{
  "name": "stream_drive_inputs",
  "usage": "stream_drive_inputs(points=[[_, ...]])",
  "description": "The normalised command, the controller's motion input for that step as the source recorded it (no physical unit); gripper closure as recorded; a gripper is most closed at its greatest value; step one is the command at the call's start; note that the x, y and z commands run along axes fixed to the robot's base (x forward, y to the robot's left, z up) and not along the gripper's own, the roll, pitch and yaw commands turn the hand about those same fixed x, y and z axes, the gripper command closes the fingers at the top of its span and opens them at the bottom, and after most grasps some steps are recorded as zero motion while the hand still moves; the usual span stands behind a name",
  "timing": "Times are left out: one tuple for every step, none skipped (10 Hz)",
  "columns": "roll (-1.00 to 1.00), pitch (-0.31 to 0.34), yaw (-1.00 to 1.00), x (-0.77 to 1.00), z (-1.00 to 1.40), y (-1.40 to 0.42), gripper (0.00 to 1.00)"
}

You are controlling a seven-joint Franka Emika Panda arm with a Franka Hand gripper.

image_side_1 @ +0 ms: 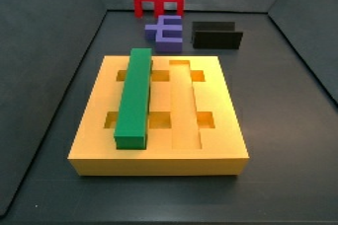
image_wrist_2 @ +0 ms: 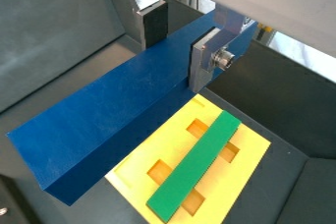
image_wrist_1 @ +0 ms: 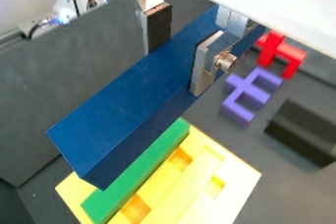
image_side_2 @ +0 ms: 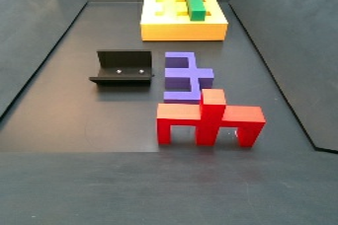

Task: Pick up the blue object. Move up. Move to above the board. Insert the blue object.
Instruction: Insert the blue object.

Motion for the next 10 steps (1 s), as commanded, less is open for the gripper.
stream_drive_inputs(points=[[-0.26,-0.020,-0.06,0.00,-0.54,-0.33,1.00],[-0.27,-0.001,-0.04,0.00,-0.52,-0.31,1.00],[-0.28,0.000,-0.02,0.00,-0.50,-0.25,1.00],[-0.30,0.000,-0.01,0.00,-0.49,-0.15,1.00],[-0.26,0.000,0.00,0.03,-0.61,-0.04,1.00],[-0.14,0.000,0.00,0.13,-0.89,0.00,1.00],[-0.11,0.000,0.00,0.20,-0.94,0.03,1.00],[-0.06,0.036,0.04,0.33,-0.67,0.00,1.00],[-0.01,-0.006,0.00,0.41,-0.87,0.00,1.00],[0.00,-0.163,-0.01,0.38,-0.81,0.00,1.00]])
